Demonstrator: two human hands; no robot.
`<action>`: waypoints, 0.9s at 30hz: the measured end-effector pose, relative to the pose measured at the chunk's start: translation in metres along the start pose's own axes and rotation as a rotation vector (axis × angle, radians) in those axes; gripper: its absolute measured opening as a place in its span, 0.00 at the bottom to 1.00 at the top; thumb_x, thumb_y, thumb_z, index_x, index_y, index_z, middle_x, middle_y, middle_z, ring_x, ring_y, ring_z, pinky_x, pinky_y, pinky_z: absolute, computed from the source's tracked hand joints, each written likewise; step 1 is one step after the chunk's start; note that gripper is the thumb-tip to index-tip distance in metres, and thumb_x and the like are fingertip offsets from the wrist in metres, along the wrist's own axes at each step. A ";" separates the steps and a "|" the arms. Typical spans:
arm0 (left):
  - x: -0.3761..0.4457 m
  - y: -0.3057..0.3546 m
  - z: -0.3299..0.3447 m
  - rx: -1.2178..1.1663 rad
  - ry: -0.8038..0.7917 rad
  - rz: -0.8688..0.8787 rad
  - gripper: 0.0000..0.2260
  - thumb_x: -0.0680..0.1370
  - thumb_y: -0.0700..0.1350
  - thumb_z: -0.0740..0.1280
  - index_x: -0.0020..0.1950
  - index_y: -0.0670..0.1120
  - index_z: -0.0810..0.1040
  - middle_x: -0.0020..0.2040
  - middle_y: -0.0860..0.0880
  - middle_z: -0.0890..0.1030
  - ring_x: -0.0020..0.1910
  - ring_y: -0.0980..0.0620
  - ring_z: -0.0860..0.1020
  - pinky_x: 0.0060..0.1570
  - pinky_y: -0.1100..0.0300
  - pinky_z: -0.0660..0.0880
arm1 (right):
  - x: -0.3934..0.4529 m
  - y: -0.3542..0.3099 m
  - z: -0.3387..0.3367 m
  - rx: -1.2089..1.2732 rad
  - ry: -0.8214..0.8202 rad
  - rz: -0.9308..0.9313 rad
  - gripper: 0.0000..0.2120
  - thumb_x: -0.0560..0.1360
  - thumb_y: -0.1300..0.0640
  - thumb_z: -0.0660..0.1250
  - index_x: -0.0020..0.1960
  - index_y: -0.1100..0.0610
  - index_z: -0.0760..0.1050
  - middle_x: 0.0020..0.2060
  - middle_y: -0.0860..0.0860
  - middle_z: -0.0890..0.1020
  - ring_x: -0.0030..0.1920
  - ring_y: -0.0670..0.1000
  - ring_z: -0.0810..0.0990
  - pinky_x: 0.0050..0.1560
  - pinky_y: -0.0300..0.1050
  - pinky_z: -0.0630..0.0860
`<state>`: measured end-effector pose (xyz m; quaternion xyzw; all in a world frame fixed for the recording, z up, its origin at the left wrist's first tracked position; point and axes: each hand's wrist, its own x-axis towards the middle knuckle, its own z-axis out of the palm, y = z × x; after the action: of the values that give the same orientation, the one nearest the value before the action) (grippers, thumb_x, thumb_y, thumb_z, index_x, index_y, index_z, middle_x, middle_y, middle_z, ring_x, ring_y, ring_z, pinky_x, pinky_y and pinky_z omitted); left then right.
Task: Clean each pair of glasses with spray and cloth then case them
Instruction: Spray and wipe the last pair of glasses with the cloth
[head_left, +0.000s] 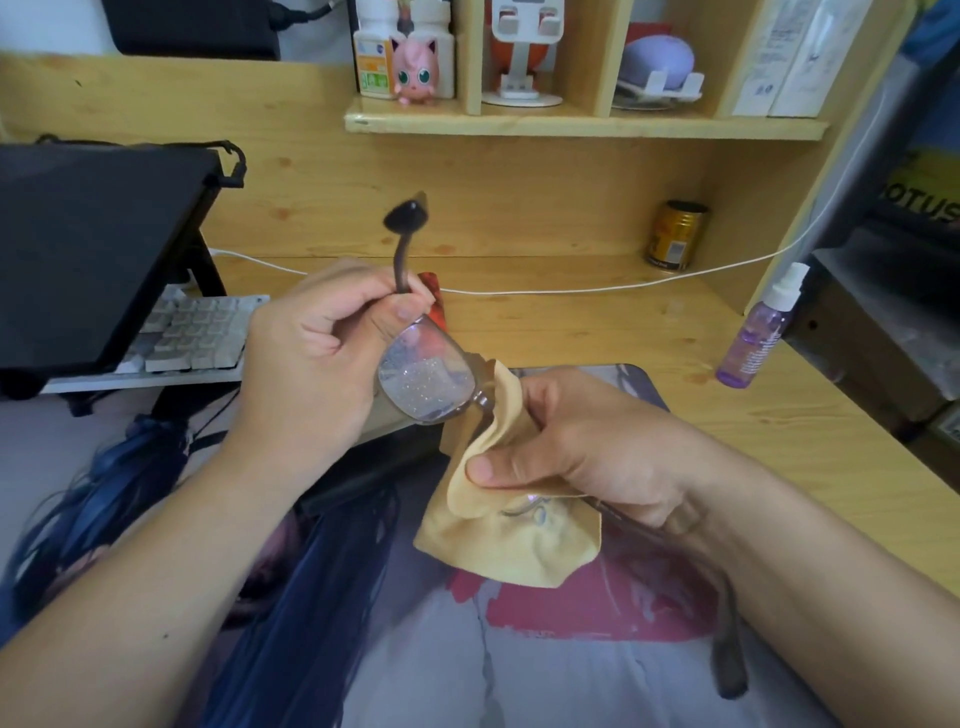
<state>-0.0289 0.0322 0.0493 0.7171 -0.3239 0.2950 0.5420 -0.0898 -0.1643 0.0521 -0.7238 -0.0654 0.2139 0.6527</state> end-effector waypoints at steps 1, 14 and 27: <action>0.000 0.000 0.000 0.003 -0.001 0.002 0.10 0.80 0.38 0.68 0.48 0.54 0.80 0.46 0.55 0.82 0.49 0.57 0.81 0.55 0.59 0.75 | -0.001 0.000 0.000 0.004 0.001 -0.008 0.11 0.73 0.71 0.71 0.56 0.68 0.79 0.43 0.58 0.85 0.42 0.53 0.84 0.44 0.42 0.81; 0.003 -0.008 -0.014 0.091 0.014 0.038 0.05 0.81 0.39 0.68 0.50 0.47 0.81 0.48 0.53 0.83 0.50 0.59 0.80 0.55 0.64 0.74 | -0.001 0.000 -0.012 0.262 0.045 -0.010 0.10 0.77 0.59 0.67 0.40 0.58 0.85 0.36 0.55 0.85 0.36 0.49 0.84 0.36 0.41 0.81; -0.001 -0.005 -0.002 0.038 0.007 0.026 0.10 0.78 0.35 0.70 0.48 0.52 0.81 0.47 0.56 0.83 0.48 0.62 0.80 0.53 0.64 0.75 | 0.000 0.002 -0.007 -0.054 -0.195 0.167 0.12 0.72 0.78 0.68 0.44 0.63 0.80 0.36 0.54 0.85 0.37 0.49 0.85 0.41 0.40 0.83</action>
<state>-0.0257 0.0353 0.0462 0.7220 -0.3259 0.3106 0.5254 -0.0876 -0.1715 0.0505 -0.7199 -0.0738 0.3351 0.6033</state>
